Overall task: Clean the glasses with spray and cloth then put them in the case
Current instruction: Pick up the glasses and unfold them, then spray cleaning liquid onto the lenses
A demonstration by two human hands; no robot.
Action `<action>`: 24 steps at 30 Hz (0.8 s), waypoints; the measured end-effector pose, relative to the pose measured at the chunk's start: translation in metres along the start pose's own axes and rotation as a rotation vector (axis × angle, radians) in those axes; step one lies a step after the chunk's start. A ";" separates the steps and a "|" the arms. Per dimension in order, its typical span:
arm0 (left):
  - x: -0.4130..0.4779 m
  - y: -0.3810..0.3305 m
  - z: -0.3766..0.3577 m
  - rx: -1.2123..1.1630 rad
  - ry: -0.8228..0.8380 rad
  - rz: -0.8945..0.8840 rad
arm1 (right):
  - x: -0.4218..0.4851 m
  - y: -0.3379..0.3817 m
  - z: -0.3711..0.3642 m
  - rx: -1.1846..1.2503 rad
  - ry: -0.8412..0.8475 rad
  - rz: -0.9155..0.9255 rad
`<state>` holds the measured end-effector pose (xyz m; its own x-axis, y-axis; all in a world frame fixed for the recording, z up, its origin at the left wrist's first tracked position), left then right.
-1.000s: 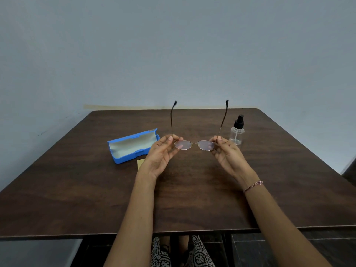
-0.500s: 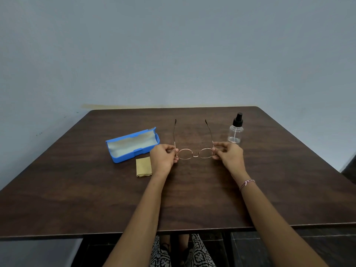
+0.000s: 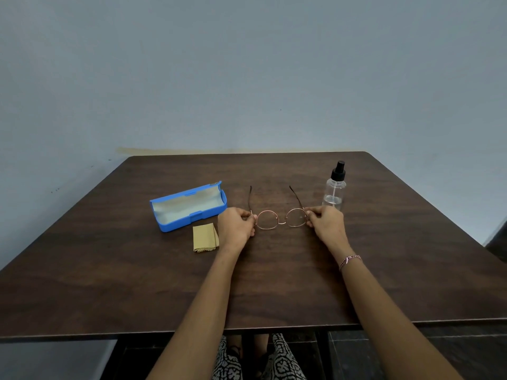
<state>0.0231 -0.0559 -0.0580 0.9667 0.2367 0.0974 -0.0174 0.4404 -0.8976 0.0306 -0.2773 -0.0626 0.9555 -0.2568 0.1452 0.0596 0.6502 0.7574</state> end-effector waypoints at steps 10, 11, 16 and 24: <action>-0.029 -0.053 0.010 0.009 -0.265 -0.408 | -0.022 0.007 0.052 0.138 0.059 0.056; -0.030 -0.064 0.004 -0.022 -0.256 -0.466 | -0.026 0.015 0.069 0.192 0.019 0.119; -0.027 -0.113 -0.058 -0.105 -0.049 -0.572 | -0.009 0.033 0.127 0.258 -0.381 0.374; -0.012 -0.126 -0.135 0.021 0.164 -0.457 | 0.032 0.008 0.086 0.144 -0.144 0.511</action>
<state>0.0481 -0.2314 -0.0038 0.9041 -0.1239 0.4089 0.4146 0.4854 -0.7697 0.0366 -0.3422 0.0030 0.8024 -0.0360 0.5957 -0.4514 0.6161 0.6454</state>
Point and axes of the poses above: each hand's wrist, its own x-axis towards the middle knuckle, its own z-axis out of the back of the hand, y = z × x, the point moved 5 cm from there along x, towards the middle knuckle, and after that the axes turned 7 degrees about -x, right-handed, at the moved point
